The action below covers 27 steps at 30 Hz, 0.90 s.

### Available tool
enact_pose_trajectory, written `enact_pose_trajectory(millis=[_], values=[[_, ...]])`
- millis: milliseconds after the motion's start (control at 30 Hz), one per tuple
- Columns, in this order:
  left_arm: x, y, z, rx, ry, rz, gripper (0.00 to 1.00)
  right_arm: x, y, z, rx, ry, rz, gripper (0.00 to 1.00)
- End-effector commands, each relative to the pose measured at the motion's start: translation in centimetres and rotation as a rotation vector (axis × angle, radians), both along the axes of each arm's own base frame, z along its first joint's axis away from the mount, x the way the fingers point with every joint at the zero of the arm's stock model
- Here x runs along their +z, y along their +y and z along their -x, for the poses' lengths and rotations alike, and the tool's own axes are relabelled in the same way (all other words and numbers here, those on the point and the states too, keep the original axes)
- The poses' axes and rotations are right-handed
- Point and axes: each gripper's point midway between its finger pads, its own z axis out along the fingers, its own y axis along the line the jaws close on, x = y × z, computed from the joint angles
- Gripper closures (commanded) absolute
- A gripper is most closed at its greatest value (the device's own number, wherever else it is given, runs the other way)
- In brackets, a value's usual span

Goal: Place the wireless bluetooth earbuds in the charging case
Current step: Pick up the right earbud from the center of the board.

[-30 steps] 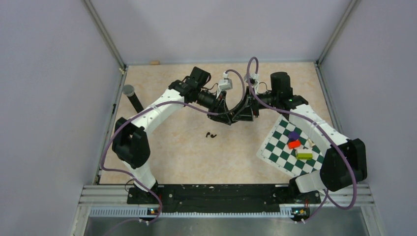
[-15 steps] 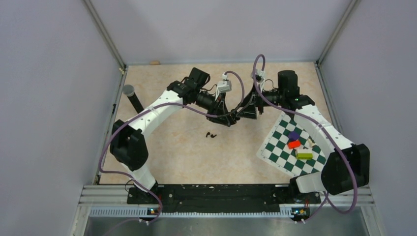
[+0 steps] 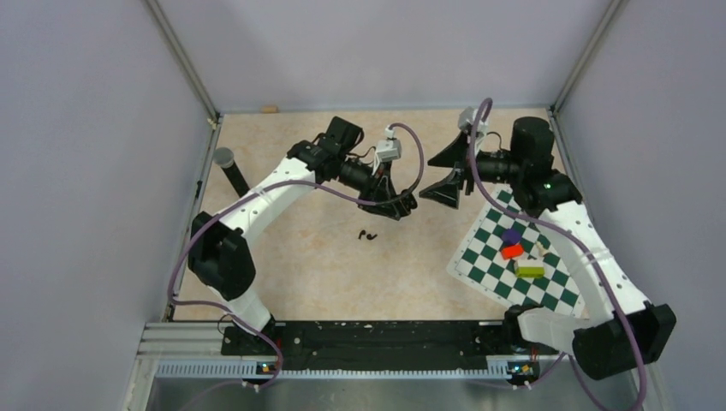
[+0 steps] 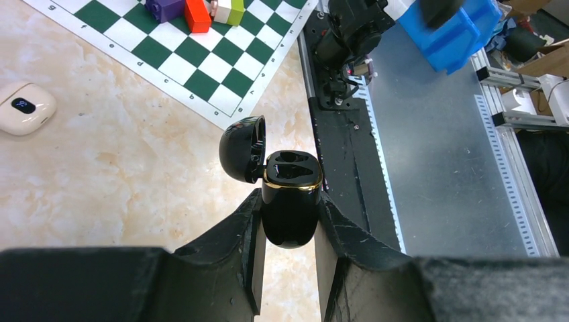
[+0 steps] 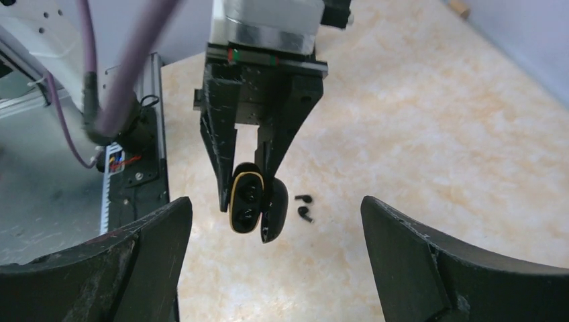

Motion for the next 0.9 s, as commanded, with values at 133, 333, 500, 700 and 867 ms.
enact_pose_trajectory(millis=[133,333,500,700,867], values=[[5.5,4.3,-1.9,0.110,-0.147,0.103,1.00,5.4,-1.9,-2.6,-0.231,-0.173,-0.046,0.04],[8.5,10.9,-4.2,0.301,-0.243,0.149,1.00,0.9,-0.3,-6.4,-0.271,0.101,-0.058,0.04],[7.7,15.7,-4.2,0.443,-0.273,0.146,1.00,-6.6,3.6,-7.6,-0.250,0.231,0.092,0.08],[6.8,20.0,-3.5,0.539,-0.248,0.225,1.00,-12.8,8.1,-7.6,-0.192,0.178,0.292,0.08],[7.0,21.1,-3.3,0.544,-0.209,0.273,1.00,-17.5,11.2,-6.8,-0.060,0.136,0.410,0.14]])
